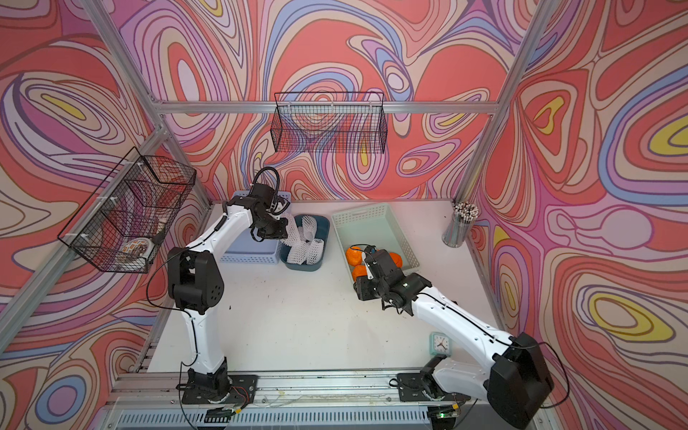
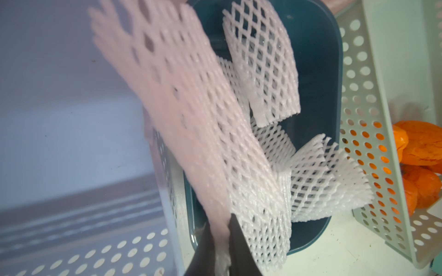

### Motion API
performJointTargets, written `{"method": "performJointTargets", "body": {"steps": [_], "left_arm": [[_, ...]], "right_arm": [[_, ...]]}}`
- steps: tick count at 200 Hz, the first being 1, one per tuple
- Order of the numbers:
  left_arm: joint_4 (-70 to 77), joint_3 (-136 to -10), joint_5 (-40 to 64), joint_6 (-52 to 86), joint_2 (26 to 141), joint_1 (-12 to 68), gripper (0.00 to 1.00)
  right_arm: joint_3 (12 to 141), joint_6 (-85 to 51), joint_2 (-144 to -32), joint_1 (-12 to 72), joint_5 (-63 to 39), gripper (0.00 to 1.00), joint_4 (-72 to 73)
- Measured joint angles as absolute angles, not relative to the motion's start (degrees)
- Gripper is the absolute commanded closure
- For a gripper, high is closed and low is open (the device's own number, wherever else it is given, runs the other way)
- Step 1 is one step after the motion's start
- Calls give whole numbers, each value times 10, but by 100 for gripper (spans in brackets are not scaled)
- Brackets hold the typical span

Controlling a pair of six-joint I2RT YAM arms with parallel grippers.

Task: Remove foam nets from oranges
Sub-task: Adjust the foam net in the storage box.

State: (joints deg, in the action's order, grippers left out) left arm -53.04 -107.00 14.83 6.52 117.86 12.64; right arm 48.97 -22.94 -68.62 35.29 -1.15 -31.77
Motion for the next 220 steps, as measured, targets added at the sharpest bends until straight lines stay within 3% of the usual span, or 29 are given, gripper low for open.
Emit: {"method": "performJointTargets", "body": {"steps": [55, 124, 220], "left_arm": [[-610, -1155, 91, 15, 1186, 161, 89], [-658, -1158, -24, -27, 1189, 162, 89], [-696, -1171, -31, -36, 1270, 211, 89]], "right_arm": [[490, -228, -686, 353, -11, 50, -317], [488, -225, -686, 353, -11, 50, -317], [488, -225, -680, 353, -11, 50, -317]]}}
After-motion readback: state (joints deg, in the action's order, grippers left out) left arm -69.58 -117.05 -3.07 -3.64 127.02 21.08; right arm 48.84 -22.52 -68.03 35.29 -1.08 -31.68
